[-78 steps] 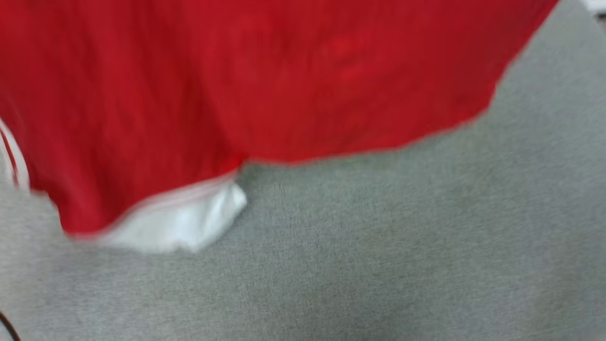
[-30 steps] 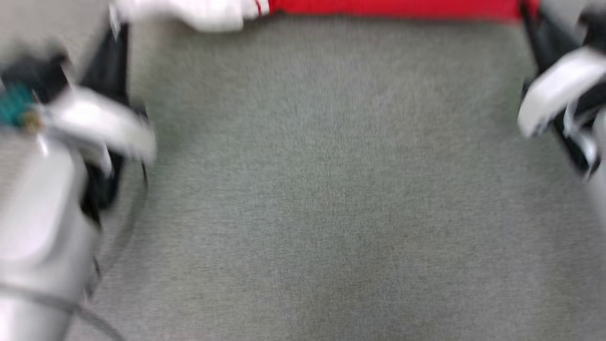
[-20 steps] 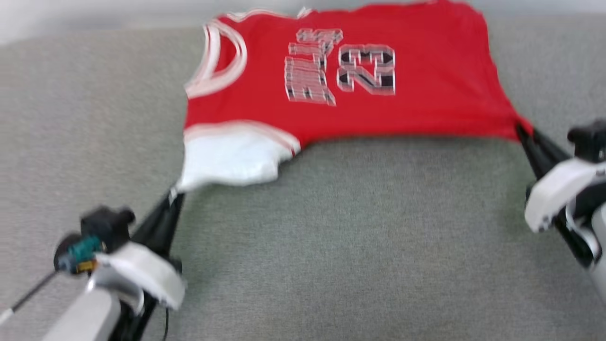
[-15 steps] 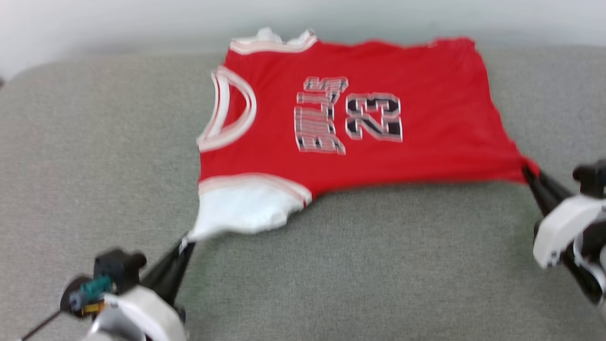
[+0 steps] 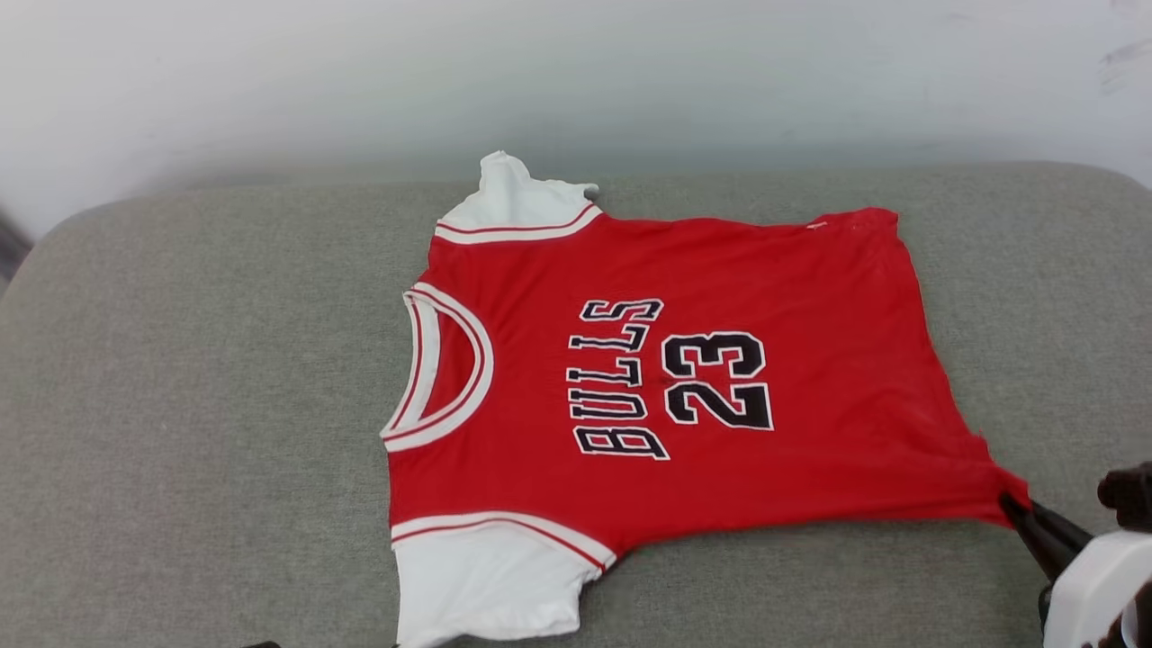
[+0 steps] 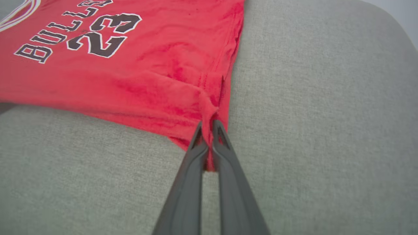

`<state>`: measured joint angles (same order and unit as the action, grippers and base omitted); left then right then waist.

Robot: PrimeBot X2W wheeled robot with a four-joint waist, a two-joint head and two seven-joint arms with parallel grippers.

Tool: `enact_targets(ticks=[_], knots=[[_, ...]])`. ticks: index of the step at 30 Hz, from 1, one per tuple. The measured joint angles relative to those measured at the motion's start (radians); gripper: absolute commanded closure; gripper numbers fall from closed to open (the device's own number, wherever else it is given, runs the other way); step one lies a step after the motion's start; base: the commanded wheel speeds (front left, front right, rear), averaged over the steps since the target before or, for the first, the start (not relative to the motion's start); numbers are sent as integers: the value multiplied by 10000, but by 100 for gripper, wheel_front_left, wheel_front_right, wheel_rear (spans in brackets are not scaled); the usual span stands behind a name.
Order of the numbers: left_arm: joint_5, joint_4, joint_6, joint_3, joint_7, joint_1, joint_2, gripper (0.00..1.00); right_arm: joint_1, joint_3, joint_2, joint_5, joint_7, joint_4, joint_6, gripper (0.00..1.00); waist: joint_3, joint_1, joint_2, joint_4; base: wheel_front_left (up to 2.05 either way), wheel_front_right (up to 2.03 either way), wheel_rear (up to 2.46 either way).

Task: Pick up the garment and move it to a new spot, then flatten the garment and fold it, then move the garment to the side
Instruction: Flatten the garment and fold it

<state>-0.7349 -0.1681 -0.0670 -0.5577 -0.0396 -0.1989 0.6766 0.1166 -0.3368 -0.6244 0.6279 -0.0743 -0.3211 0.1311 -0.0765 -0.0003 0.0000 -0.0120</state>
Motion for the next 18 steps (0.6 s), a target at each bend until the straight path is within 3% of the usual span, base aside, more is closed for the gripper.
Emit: enact_targets(ticks=[7,18], knots=[[19,-334,-238,247,-349,-107,12,100,-742,709,199,-119,-405,999,0,100,67,1,0,139,0,0,0],[380,-974,-303,1122,-959,1506,121,100,-607,1521,431,-35,-1039,2251,0,100,-301,3,0,285,0,0,0]])
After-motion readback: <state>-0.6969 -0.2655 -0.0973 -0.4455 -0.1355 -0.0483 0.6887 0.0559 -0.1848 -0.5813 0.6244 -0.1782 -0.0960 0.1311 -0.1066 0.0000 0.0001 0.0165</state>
